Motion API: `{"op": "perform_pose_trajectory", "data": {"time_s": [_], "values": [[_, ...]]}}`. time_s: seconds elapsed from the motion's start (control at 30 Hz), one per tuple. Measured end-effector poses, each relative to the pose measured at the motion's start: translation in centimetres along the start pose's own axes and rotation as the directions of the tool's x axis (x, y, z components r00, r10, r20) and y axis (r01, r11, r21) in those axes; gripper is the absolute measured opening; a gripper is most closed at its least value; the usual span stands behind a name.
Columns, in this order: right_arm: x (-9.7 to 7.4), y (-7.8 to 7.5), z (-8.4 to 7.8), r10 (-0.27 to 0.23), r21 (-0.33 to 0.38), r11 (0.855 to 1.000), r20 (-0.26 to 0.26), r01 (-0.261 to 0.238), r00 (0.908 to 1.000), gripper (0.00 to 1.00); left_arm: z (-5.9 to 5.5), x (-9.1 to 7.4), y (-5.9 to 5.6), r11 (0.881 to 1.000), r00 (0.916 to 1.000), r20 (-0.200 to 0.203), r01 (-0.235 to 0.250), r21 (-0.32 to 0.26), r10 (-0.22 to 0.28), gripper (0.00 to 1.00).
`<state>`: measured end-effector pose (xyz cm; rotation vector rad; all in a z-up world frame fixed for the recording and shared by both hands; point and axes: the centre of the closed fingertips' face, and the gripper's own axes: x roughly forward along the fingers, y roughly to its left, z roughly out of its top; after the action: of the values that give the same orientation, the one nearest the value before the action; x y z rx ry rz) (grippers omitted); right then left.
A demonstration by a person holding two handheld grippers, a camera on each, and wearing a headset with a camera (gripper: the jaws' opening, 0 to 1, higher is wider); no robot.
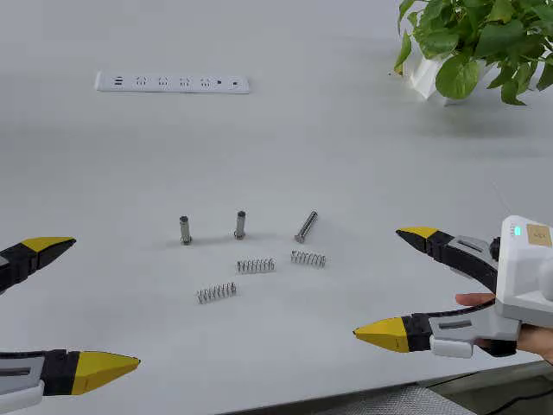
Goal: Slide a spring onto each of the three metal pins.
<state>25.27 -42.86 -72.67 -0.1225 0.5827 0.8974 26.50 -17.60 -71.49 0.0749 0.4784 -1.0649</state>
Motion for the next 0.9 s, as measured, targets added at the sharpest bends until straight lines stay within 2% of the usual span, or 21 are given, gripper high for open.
{"op": "perform_pose_trajectory", "data": {"time_s": [0.7,0.9], "values": [[0.3,-0.2,0.2,-0.002,-0.002,1.000,-0.005,0.002,1.0000,1.00,0.0,0.1,0.0,1.000,1.0000,0.006,0.004,-0.001,-0.004,0.99],[0.5,-1.2,0.0,-0.011,-0.002,1.000,-0.012,0.011,0.9999,0.99,0.0,0.2,0.0,1.000,0.9999,0.009,0.006,-0.002,-0.006,0.99]]}}
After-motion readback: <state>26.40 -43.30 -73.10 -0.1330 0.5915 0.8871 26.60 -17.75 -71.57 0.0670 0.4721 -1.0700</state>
